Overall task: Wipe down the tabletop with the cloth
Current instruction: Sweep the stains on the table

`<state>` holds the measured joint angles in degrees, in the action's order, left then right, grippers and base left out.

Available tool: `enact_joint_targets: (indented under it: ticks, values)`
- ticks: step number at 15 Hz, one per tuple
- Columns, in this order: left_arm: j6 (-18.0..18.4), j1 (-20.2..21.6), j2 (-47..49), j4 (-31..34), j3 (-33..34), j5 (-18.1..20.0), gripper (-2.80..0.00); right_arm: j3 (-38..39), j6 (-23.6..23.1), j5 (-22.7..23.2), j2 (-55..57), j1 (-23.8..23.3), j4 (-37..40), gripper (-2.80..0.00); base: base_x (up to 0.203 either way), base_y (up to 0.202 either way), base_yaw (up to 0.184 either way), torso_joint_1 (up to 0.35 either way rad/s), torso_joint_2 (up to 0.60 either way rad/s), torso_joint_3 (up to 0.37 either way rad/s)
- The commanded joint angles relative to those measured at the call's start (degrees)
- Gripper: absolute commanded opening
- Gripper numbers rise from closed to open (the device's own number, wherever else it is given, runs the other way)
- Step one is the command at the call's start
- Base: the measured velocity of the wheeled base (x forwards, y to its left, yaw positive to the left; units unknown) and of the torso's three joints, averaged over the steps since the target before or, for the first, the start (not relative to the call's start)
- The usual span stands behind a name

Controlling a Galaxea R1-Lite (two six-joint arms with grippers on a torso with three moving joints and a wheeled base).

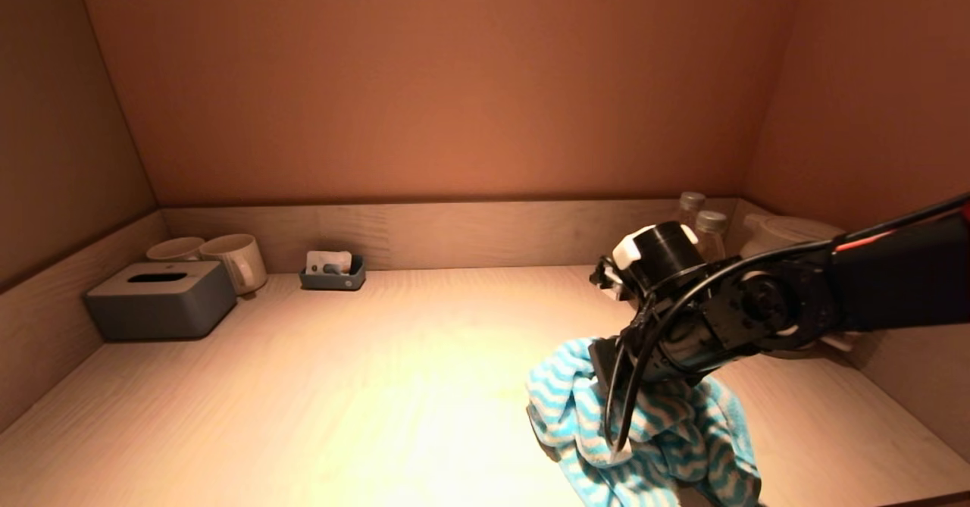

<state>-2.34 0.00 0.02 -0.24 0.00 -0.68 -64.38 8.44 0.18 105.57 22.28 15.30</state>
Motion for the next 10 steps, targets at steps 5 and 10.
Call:
enact_joint_targets:
  ticks: [5,10]
  values:
    - [-0.03,0.0,-0.02,-0.02,0.0,-0.02,-2.8,-0.05,1.85,-4.05,10.09,3.91,0.35,-2.8,0.0,0.0,0.0,0.0,0.0,0.0]
    - [-0.03,0.0,0.06,-0.02,0.0,-0.02,-2.8,-11.73,5.18,-8.13,17.73,5.51,0.68,-2.8,0.0,0.0,0.0,0.0,0.0,0.0]
